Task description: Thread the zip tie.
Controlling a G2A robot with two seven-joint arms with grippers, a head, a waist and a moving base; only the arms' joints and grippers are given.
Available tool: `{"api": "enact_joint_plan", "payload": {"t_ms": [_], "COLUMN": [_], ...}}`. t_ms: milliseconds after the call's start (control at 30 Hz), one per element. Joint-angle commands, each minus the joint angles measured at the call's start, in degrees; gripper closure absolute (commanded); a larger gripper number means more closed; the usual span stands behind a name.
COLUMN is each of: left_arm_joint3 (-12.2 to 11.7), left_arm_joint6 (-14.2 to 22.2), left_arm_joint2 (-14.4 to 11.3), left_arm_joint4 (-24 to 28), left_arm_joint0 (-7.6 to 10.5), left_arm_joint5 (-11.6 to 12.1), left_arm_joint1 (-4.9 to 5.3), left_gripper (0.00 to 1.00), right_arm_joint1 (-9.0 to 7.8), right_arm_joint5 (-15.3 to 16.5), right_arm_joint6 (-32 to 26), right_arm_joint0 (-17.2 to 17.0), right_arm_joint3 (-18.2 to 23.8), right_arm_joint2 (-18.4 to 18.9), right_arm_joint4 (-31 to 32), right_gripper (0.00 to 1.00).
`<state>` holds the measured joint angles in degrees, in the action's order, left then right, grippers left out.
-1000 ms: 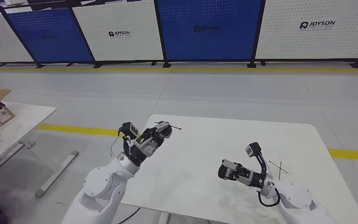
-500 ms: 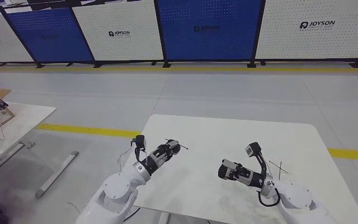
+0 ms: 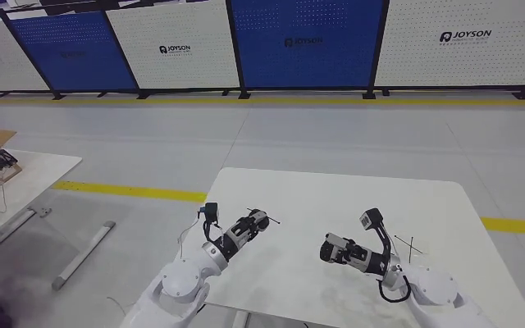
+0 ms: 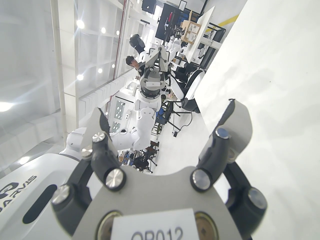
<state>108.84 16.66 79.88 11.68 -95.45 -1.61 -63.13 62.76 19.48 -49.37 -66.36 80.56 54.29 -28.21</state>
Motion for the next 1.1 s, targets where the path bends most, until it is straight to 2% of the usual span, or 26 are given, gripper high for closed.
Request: {"api": "enact_joint_plan", "payload": {"t_ms": [0,100,133,200,567,667,800,900,933,1033,1067], "left_arm_joint3": [-0.53,-1.13,-1.39,-1.32,-1.29,-1.28,1.12,3.7,4.6,6.47,7.02], "left_arm_joint6": [0.88,3.21,6.59,8.89,9.26,8.16,6.54,6.74,7.18,9.26,9.59], "left_arm_joint2": [-0.72,-1.52,-2.07,-1.5,-1.33,-1.83,-1.15,0.41,1.26,4.5,5.51], "left_arm_joint4": [-3.75,-7.9,-9.83,-9.44,-8.62,-7.6,-0.46,6.29,9.29,20.07,22.57], "left_arm_joint0": [-0.08,-0.15,-0.23,-0.05,-0.09,0.29,1.01,0.68,0.52,1.09,1.38], "left_arm_joint5": [0.12,-0.14,-0.93,-0.71,-0.85,-0.7,-0.83,-1.07,-1.76,-7.19,-8.29], "left_arm_joint1": [0.13,0.39,0.64,0.83,0.84,0.68,0.32,0.19,0.17,0.19,0.2], "left_gripper": [1.0,1.0,1.0,1.0,1.0,1.0,1.0,1.0,1.0,1.0,1.0], "right_arm_joint1": [0.0,0.0,0.0,0.0,0.0,0.0,0.0,0.0,0.0,0.0,0.0], "right_arm_joint5": [0.0,0.0,0.0,0.0,0.0,0.0,0.0,0.0,0.0,0.0,0.0], "right_arm_joint6": [0.0,0.0,0.0,0.0,0.0,0.0,0.0,0.0,0.0,0.0,0.0], "right_arm_joint0": [0.0,0.0,0.0,0.0,0.0,0.0,0.0,0.0,0.0,0.0,0.0], "right_arm_joint3": [0.0,0.0,0.0,0.0,0.0,0.0,0.0,0.0,0.0,0.0,0.0], "right_arm_joint2": [0.0,0.0,0.0,0.0,0.0,0.0,0.0,0.0,0.0,0.0,0.0], "right_arm_joint4": [0.0,0.0,0.0,0.0,0.0,0.0,0.0,0.0,0.0,0.0,0.0], "right_gripper": [0.0,0.0,0.0,0.0,0.0,0.0,0.0,0.0,0.0,0.0,0.0]}}
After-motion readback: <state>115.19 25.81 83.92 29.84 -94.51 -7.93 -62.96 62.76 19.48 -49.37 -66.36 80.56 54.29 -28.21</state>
